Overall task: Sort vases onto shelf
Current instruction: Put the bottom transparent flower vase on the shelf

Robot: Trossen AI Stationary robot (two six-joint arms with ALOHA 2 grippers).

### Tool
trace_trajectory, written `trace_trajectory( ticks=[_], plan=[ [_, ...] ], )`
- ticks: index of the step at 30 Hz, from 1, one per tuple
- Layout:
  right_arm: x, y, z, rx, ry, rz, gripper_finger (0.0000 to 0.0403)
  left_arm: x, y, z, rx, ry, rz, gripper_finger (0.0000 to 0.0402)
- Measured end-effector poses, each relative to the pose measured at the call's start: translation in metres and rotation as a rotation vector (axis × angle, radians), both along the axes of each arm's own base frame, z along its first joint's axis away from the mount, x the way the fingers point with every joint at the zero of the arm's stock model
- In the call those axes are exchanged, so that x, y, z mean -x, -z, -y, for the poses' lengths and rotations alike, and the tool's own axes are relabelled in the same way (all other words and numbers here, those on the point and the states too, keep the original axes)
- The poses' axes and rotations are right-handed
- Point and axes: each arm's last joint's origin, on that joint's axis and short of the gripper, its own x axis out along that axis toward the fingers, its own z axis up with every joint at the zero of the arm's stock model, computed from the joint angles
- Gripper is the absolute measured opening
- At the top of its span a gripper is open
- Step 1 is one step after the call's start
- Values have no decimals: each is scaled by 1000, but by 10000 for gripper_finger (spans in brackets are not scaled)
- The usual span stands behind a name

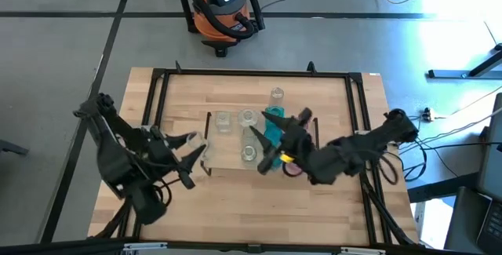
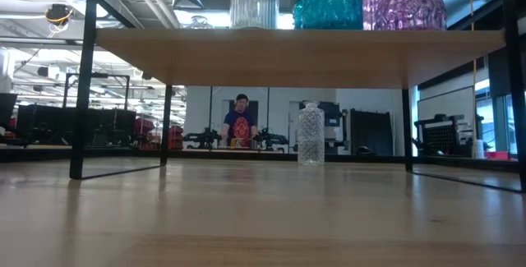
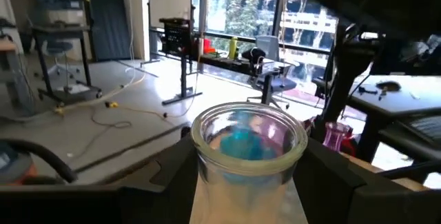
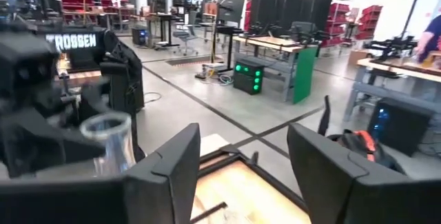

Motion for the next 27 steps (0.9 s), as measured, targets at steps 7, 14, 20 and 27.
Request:
trace_trajectory(
  ticks=[7, 14, 20, 27],
  plan=[
    [20, -7, -9, 34, 55, -21, 177, -3, 55, -2, 29, -21, 48, 190],
    [22, -8, -11, 39, 58, -24, 177, -11, 67, -13, 34, -73, 39, 190],
    [22, -8, -10, 51, 60, -33, 177, -16, 69, -18, 65, -91, -29, 190],
    [22, -8, -10, 75, 60, -52, 177, -15, 65, -12, 94, -65, -5, 190]
  ],
)
